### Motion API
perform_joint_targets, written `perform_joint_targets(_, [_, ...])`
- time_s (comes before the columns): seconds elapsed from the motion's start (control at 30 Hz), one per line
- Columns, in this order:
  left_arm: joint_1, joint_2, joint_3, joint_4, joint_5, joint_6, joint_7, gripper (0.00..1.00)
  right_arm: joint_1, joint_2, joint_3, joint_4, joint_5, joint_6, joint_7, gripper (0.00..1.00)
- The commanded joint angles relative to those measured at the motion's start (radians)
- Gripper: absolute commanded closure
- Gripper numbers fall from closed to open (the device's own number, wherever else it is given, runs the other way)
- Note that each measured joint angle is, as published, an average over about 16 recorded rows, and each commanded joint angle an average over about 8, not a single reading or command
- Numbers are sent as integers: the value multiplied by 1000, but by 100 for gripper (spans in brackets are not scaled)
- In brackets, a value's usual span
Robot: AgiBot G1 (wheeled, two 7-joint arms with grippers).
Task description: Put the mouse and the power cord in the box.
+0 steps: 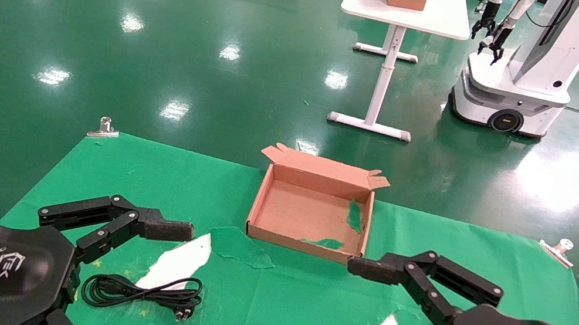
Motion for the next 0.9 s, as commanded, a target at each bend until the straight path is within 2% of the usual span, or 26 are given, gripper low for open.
perform_joint_targets(0.03, [0, 0, 0, 0, 0, 0, 0, 0, 0, 0, 0, 0, 0, 0, 0, 0])
perform_joint_targets(0.77, [1, 0, 1, -1, 1, 1, 0, 0, 0, 1, 0, 1, 0, -1, 0, 0])
perform_joint_targets(0.9, [-3, -2, 25, -6, 57, 1, 1, 0, 1, 15, -13, 3, -44, -4, -10, 0])
